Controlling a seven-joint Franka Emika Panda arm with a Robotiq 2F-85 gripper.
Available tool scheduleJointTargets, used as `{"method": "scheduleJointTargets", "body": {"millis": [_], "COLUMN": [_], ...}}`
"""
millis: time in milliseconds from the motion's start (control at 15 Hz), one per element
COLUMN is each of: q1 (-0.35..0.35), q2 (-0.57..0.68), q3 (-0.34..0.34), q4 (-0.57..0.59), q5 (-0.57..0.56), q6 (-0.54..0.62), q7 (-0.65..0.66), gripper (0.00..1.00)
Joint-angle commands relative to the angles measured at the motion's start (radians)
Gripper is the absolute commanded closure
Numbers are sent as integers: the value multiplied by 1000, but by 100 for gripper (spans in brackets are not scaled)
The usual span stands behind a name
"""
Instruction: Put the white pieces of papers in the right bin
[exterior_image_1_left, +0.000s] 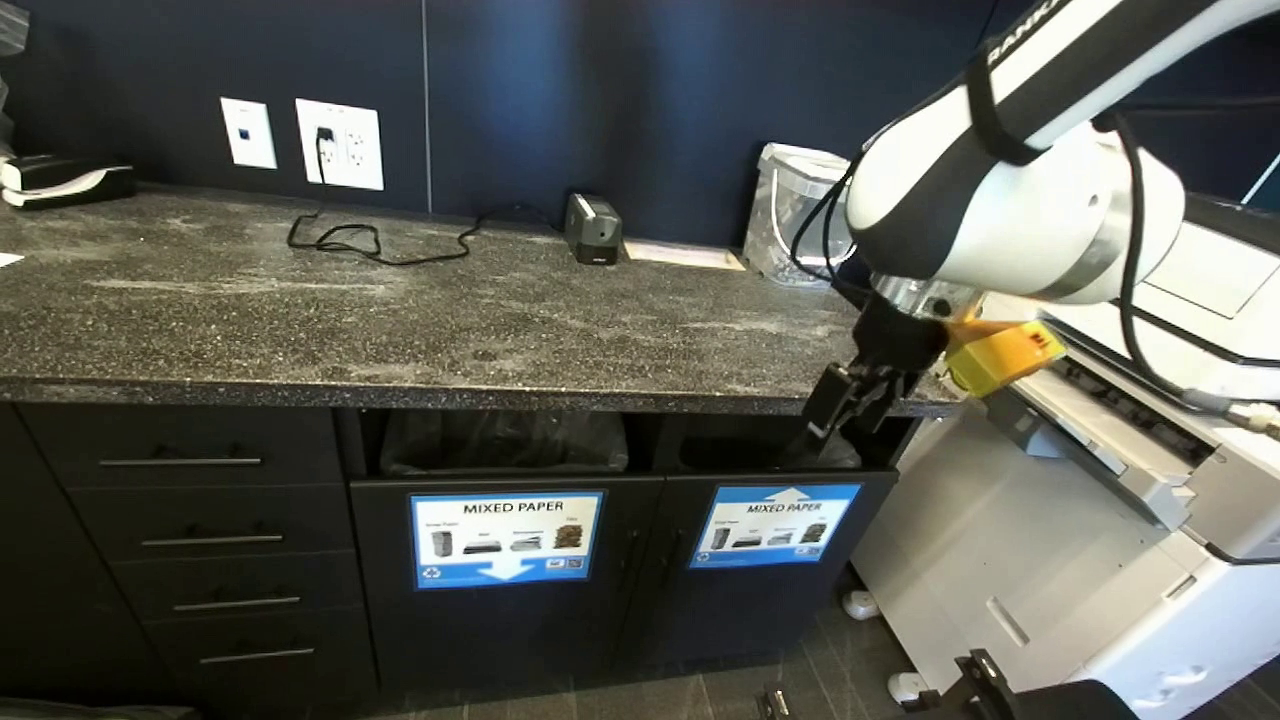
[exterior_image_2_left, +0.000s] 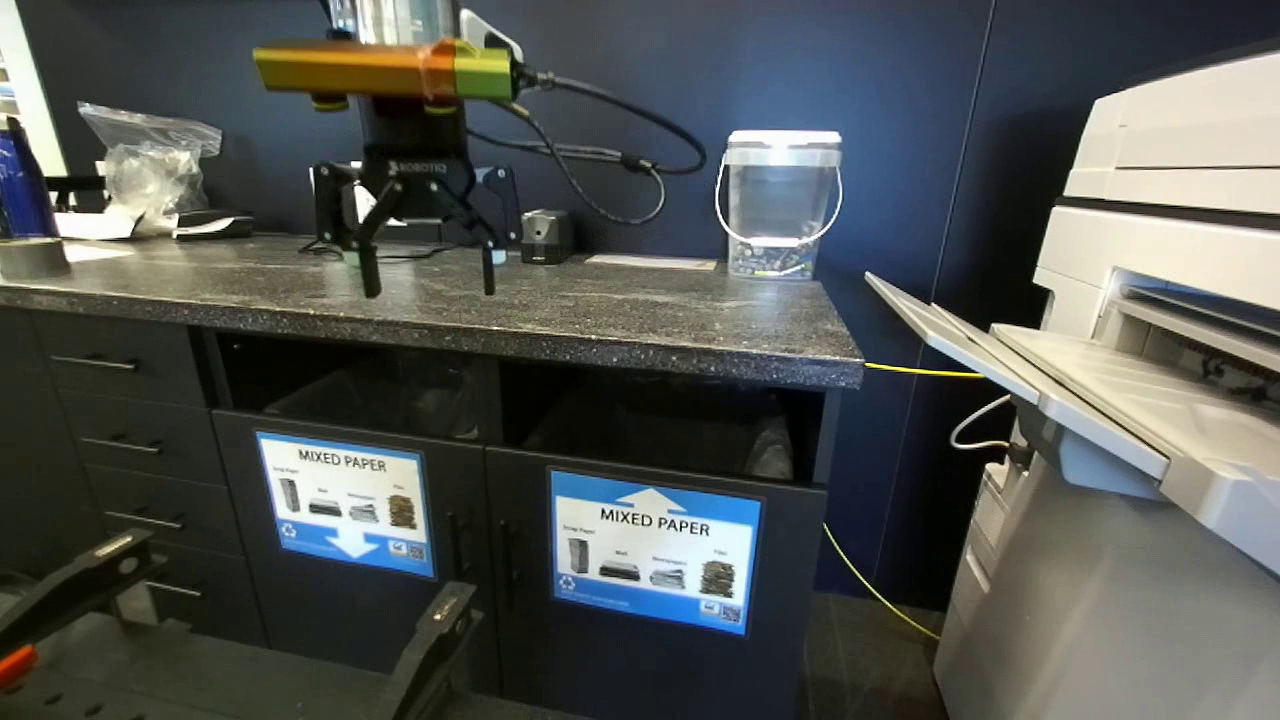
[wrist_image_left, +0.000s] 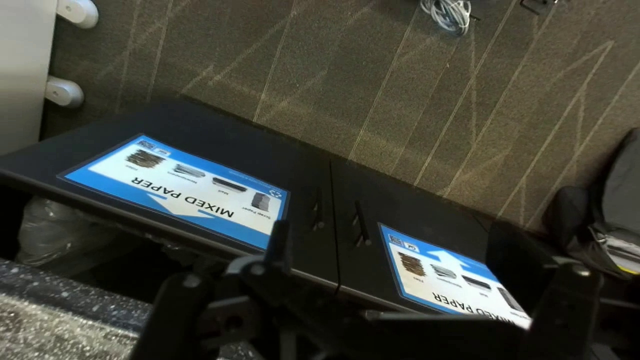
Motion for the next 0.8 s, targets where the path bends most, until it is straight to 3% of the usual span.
{"method": "scheduleJointTargets", "body": {"millis": [0,133,267,533,733], "q1": [252,380,462,562,605], "q2": [-210,-306,-416,-554,-601], "q3": [-274,-437,-538,-628,-644], "q4": [-29,-14,1,65,86], "q5": [-116,-230,-316,-398,-399], "q6": [-202,-348,-500,-738,-797], "q7": [102,171,231,312,367], "gripper": [0,0,0,0,0]}}
